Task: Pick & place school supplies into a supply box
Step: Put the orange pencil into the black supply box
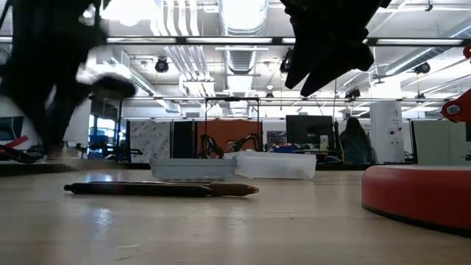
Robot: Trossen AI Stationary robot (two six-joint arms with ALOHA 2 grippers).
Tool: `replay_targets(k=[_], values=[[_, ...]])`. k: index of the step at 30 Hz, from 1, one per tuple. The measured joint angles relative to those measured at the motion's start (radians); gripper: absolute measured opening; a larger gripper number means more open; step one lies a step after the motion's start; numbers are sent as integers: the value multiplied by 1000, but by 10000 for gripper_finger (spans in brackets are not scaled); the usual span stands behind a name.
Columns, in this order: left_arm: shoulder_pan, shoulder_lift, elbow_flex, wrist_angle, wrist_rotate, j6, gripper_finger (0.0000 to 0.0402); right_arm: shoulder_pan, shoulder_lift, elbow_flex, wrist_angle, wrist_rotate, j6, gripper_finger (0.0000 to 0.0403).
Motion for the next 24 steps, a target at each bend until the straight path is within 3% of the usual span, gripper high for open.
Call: replay_targets(k=[7,15,19,24], values=[[72,-107,79,-29,-112,61,2,0,0,-2,-5,24,23,189],[381,46,216,-40,-150,411,1,22,-25,-2,-56,97,142,175],[477,123,351,-96,-91,512,1,52,-44,0,-80,97,202,170],[474,204,462,-214,9,507,0,84,-49,-4,-108,86,268,170]])
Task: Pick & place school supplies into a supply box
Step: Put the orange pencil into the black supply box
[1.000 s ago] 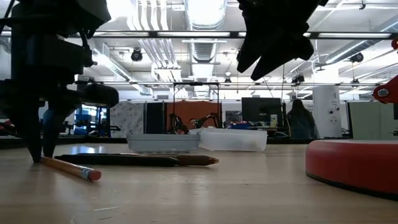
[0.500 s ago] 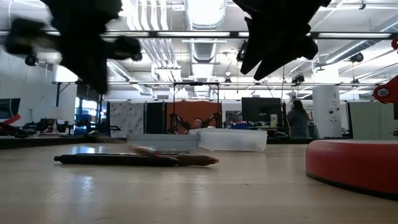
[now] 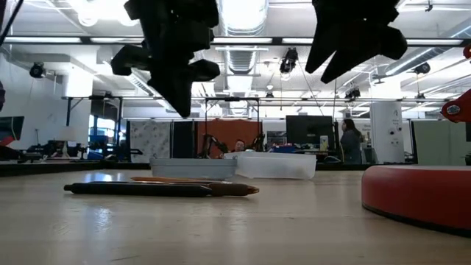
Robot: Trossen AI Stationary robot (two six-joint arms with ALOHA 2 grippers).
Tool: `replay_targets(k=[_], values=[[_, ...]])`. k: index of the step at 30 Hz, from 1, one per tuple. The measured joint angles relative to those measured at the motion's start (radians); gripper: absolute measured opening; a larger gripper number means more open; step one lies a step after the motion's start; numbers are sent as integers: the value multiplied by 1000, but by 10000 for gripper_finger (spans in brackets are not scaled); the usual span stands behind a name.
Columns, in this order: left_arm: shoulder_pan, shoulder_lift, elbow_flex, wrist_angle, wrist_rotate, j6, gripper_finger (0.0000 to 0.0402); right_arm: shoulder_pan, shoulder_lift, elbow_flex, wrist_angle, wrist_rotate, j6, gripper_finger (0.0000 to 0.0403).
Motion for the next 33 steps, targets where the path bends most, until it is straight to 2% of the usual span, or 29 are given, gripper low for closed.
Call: replay_targets(k=[6,11,15,20,23,29,33], values=[[-78,-8,-29,-5,9,-131,0,-10,29,-11,30,-81,-37,176],[-152,-88,-129,18,6,-317,0,-68,94,-22,196,-190,-214,176],[-223,-200,-265,118,-34,-535,0,-94,162,-15,369,-205,-338,181],[-311,-369,-462,301,-94,-897,1,-117,233,12,417,-224,-389,193],[-354,-444,-567,392,-104,-1055,13,-123,280,32,431,-265,-497,205],[-399,-502,-679,426,-139,-1140,76,-123,381,126,431,-299,-667,231],[-398,-509,-718,451,-156,-1153,102,-145,443,206,425,-288,-680,242]])
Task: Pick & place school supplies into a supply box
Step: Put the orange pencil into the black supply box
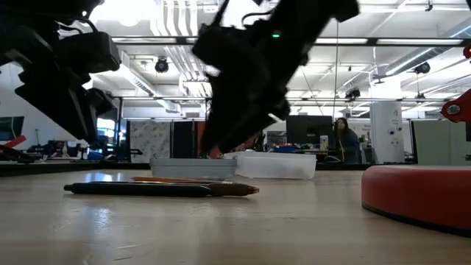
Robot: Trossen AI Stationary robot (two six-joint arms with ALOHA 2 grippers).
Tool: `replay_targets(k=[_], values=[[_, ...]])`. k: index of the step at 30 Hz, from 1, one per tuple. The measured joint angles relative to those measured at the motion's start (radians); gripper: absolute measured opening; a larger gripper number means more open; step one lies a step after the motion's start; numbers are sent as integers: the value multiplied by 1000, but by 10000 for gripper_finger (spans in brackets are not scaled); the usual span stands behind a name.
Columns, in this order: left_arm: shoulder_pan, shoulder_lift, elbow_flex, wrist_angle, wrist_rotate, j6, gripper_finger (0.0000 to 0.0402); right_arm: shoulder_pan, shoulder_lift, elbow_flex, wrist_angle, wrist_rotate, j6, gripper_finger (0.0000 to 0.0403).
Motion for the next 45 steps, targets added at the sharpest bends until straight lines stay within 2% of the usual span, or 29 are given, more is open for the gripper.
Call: replay_targets(k=[4,9,17,22,30,39,45], values=[[0,1,-21,44,-8,2,104,-26,53,64,-3,-26,71,241],[0,0,-26,53,-16,61,104,-64,117,102,-1,-78,177,220],[0,-2,-26,53,-18,79,104,-88,153,107,-17,-77,185,175],[0,-2,-26,53,-17,80,104,-86,183,112,-55,-86,213,128],[0,-2,-26,53,-17,81,105,-83,189,103,-91,-88,205,22],[0,-2,-26,53,-16,78,105,-83,188,119,-106,-206,106,11],[0,-2,-26,53,-16,55,105,-82,199,216,-121,-288,10,10]])
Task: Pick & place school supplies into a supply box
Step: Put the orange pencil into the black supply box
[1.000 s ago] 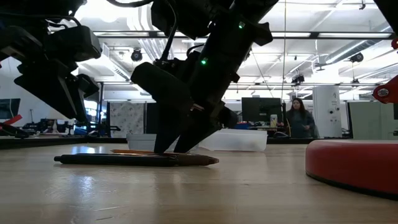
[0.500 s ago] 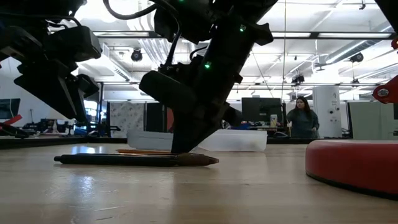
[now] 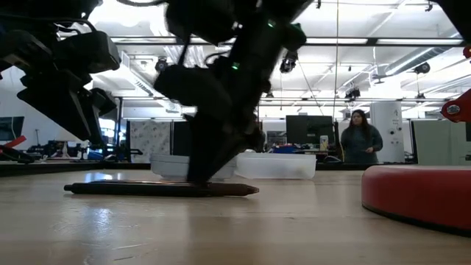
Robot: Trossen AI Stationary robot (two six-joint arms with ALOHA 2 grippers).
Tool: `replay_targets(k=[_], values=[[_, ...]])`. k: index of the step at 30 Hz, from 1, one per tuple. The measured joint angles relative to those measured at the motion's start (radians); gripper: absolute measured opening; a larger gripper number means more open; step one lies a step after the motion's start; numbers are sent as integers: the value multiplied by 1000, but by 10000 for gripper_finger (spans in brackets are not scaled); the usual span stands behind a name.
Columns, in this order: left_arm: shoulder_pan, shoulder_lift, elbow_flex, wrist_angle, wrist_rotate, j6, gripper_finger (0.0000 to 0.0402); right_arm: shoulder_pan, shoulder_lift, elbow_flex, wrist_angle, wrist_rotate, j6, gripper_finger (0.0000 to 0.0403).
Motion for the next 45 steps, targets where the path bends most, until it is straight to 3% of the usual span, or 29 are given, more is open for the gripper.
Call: replay_targets(k=[3,6,15,24,33,40,45], values=[[-1,0,14,-3,0,-3,105,-1,10,60,2,10,-16,9],[-12,-17,57,-15,-17,-3,105,-5,6,106,-6,98,7,9],[-26,-71,205,-335,-241,-1,104,-10,-38,150,-179,228,79,9],[-26,-151,288,-414,-417,2,104,-16,-137,138,-618,446,555,9],[-26,-166,266,-413,-453,-3,104,-80,-207,56,-665,434,679,9],[-26,-161,242,-412,-450,-26,104,-203,-268,-114,-401,273,553,9],[-26,-161,238,-412,-450,-30,104,-260,-272,-176,-395,257,553,12]])
